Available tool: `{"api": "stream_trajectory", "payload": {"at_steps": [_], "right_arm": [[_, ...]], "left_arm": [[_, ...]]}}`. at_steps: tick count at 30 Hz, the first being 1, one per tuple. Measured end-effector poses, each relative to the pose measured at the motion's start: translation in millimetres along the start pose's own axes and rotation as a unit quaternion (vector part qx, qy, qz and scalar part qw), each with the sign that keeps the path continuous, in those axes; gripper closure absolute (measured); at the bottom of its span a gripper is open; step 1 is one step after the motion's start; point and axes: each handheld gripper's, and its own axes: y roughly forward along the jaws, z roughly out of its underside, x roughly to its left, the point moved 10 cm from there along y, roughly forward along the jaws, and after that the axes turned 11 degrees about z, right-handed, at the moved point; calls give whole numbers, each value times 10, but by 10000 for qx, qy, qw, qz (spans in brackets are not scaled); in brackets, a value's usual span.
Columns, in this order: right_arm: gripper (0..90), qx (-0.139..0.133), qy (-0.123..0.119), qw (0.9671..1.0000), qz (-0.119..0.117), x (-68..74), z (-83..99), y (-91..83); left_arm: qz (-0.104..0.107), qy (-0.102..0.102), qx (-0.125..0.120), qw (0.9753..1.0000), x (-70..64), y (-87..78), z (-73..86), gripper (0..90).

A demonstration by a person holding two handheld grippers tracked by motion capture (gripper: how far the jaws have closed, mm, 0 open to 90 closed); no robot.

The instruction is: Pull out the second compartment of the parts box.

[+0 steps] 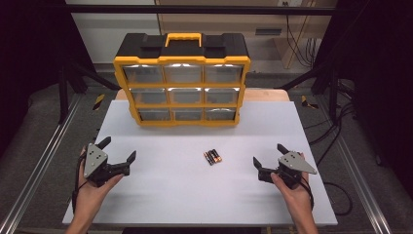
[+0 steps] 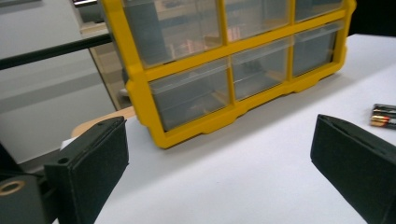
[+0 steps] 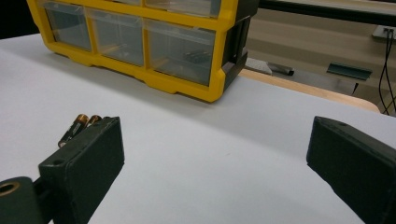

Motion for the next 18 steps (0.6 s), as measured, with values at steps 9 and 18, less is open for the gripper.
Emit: {"api": "stream_trajectory", "payload": {"at_steps": [9,18], "right_arm": [[45,13,-57,10000,-39,37,2,9],[45,48,-49,10000,-13,24,15,11]], "left_arm": [[-101,565,439,9974,133,60,-130,72],[-134,1265,672,9896,155,161,-343,74]]}}
